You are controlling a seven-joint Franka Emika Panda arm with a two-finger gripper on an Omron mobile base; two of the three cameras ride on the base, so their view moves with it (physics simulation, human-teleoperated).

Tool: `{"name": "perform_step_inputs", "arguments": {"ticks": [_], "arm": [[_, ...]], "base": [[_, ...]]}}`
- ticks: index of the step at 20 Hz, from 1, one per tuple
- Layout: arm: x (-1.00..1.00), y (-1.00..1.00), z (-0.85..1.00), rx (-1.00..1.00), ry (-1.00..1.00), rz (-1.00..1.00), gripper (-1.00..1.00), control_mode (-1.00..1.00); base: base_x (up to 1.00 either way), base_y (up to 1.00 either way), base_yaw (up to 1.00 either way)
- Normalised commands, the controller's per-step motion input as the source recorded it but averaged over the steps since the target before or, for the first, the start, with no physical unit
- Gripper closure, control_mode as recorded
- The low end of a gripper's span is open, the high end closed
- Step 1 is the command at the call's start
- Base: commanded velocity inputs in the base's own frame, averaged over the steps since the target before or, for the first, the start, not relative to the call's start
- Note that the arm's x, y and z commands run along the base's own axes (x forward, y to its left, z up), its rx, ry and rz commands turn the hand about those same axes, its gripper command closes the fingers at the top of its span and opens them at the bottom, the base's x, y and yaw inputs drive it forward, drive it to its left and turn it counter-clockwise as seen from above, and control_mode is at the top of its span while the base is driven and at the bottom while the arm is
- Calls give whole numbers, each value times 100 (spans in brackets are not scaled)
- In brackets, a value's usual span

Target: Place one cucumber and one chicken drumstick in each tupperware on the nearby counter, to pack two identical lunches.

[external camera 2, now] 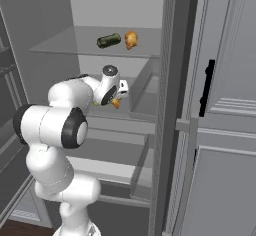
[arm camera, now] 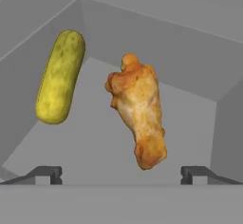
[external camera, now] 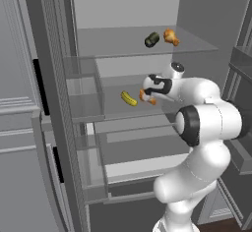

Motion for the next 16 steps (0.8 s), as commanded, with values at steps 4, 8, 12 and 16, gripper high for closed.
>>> {"name": "perform_step_inputs", "arguments": {"ticks": [4,8,12,16], "arm": [[44,0,-21,0,9,2,-100,-100],[17,0,-32,0,2,1,-100,-100],[21,0,-20,0,0,0,-100,-100],[28,0,-27,0,0,0,-100,-100]], "base": [[0,0,0],[0,0,0],[0,0,0],[0,0,0]]}}
